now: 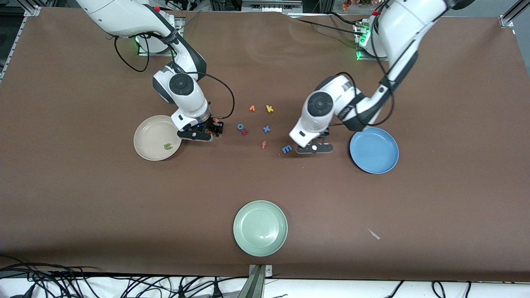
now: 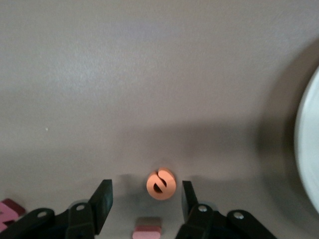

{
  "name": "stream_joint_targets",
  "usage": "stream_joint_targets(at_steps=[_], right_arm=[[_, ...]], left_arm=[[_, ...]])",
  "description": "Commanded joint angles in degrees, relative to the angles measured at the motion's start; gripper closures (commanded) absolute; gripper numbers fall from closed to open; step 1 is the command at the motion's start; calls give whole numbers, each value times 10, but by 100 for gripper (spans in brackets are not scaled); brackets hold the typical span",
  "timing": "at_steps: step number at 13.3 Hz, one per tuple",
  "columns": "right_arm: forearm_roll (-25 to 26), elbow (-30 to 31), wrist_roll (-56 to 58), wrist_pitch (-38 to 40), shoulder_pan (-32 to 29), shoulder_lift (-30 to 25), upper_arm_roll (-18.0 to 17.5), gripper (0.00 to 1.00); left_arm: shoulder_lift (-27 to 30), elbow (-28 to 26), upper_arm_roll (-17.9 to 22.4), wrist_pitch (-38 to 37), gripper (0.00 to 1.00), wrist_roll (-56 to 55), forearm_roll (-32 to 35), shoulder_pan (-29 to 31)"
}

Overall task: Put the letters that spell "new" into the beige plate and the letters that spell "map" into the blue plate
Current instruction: 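Carry the yellow letter to the blue plate while the right gripper grasps orange letter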

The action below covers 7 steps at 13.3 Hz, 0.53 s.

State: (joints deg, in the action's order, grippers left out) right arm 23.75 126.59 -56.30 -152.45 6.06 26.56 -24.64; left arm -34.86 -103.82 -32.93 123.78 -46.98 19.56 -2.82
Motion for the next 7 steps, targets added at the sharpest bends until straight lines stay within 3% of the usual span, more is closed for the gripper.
stream_joint_targets(at_steps=[1, 4, 7], right_arm=[[15, 15, -14, -25, -2, 1, -1, 36], [19, 17, -14, -30, -2, 2, -1, 40], [55, 16, -14, -33, -3, 13, 4, 42]], left_arm=[[15, 13, -26, -53, 88, 77, -17, 61], [30, 14, -26, -102, 88, 169, -18, 113], [30, 8, -23, -122, 87, 259, -9, 160]])
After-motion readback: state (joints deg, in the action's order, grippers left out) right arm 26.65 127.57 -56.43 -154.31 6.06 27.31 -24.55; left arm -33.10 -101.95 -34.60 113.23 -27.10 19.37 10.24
